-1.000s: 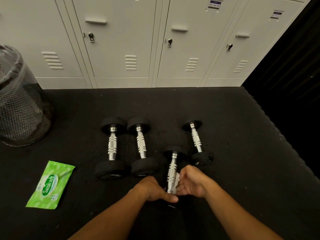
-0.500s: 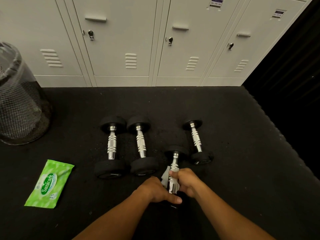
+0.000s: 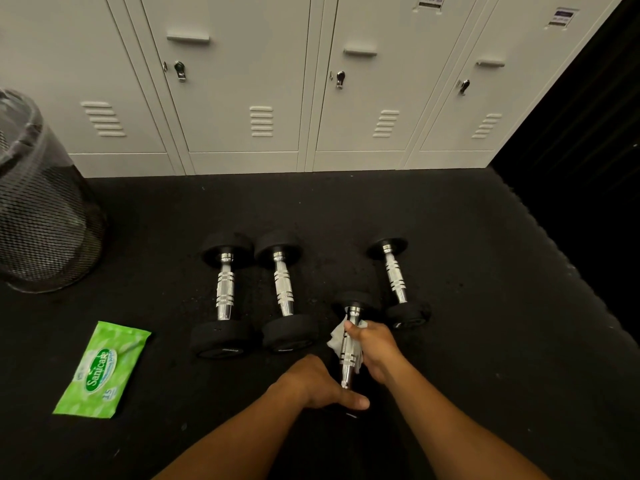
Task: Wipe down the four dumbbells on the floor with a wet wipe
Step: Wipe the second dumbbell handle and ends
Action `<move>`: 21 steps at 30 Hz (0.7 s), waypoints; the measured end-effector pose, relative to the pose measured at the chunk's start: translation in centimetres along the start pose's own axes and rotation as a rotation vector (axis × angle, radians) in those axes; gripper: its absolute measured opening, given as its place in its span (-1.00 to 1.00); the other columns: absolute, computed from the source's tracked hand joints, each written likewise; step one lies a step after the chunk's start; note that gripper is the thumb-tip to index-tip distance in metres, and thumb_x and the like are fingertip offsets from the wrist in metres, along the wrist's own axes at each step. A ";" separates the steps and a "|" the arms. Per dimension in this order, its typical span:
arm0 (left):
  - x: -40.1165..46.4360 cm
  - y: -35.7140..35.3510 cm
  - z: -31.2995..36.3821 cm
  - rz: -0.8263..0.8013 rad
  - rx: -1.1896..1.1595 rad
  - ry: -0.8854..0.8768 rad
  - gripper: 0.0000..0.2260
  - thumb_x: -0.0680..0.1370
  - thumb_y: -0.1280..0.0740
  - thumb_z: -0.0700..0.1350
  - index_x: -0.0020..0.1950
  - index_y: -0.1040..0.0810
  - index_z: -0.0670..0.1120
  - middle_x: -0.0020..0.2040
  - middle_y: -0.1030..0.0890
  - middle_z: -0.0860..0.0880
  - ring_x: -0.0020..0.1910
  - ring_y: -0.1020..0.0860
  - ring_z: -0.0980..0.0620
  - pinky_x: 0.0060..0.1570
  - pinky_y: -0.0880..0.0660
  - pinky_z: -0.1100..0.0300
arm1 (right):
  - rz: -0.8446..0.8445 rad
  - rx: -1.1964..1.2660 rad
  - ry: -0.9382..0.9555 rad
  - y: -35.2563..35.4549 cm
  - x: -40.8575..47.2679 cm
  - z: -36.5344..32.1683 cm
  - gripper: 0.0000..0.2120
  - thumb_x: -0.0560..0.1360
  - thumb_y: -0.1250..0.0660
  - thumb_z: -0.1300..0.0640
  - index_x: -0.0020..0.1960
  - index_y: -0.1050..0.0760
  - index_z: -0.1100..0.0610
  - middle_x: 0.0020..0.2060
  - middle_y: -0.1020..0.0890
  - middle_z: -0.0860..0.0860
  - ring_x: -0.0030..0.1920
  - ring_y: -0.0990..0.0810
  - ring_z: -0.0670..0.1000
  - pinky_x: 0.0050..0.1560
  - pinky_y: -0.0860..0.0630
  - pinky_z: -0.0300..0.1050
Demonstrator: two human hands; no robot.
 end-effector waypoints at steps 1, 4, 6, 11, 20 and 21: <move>0.0 0.1 0.0 0.008 0.002 0.008 0.09 -0.11 -0.58 0.46 0.36 -0.50 0.08 0.22 -0.59 0.10 0.15 -0.57 0.10 0.22 -0.52 0.13 | -0.005 -0.011 0.009 0.1 -0.4 -0.1 -0.87 0.57 -0.36 0.21 -0.03 -0.62 0.27 -0.20 -0.72 0.21 -0.18 -0.71 0.21 -0.11 -0.63 0.07; 0.0 -0.1 -0.1 -0.011 -0.002 0.023 0.12 -0.19 -0.56 0.48 0.32 -0.53 0.09 0.20 -0.61 0.11 0.14 -0.58 0.11 0.20 -0.54 0.13 | 0.045 -0.181 0.093 0.5 -1.2 -0.4 -0.87 0.58 -0.32 0.21 -0.03 -0.63 0.22 -0.14 -0.73 0.18 -0.11 -0.71 0.16 0.02 -0.64 0.10; 0.4 -0.1 -0.2 -0.001 0.003 0.016 0.16 -0.27 -0.52 0.53 0.29 -0.55 0.10 0.15 -0.64 0.12 0.09 -0.61 0.12 0.17 -0.56 0.13 | 0.092 -0.383 0.170 0.5 -1.9 -0.7 -0.85 0.58 -0.31 0.17 0.07 -0.63 0.16 -0.10 -0.70 0.11 -0.08 -0.68 0.09 0.03 -0.62 0.04; -0.3 0.0 0.1 -0.033 0.015 0.034 -0.07 -0.11 -0.59 0.37 0.19 -0.59 0.01 0.02 -0.67 0.07 -0.02 -0.63 0.12 0.03 -0.58 0.17 | 0.002 -1.045 0.271 -2.2 -3.8 -0.7 -0.49 0.65 -0.13 0.07 0.56 -0.15 0.18 0.42 -0.38 0.23 0.32 -0.46 0.19 0.17 -0.42 -0.07; -0.6 0.4 0.0 0.019 0.009 -0.034 0.11 -0.12 -0.55 0.50 0.36 -0.49 0.08 0.17 -0.64 0.13 0.09 -0.61 0.16 0.15 -0.57 0.15 | -0.230 -1.547 0.661 -3.8 -4.3 -1.1 -0.47 0.64 -0.12 0.13 0.59 -0.12 0.15 0.62 -0.01 0.00 0.60 0.17 0.07 0.55 0.03 -0.02; 0.0 0.4 -0.4 0.041 0.026 -0.037 0.23 -0.18 -0.50 0.57 0.43 -0.44 0.09 0.25 -0.61 0.13 0.18 -0.59 0.14 0.22 -0.55 0.14 | -0.238 -1.572 0.704 -3.7 -4.1 -1.6 -0.48 0.66 -0.11 0.12 0.59 -0.12 0.13 0.62 -0.02 -0.01 0.60 0.17 0.05 0.55 0.08 -0.02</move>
Point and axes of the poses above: each hand's wrist, its own x-axis towards the middle knuckle, its own y-axis out of the back of the hand, z = x × y, the point moved 8 cm from there along x, towards the middle knuckle
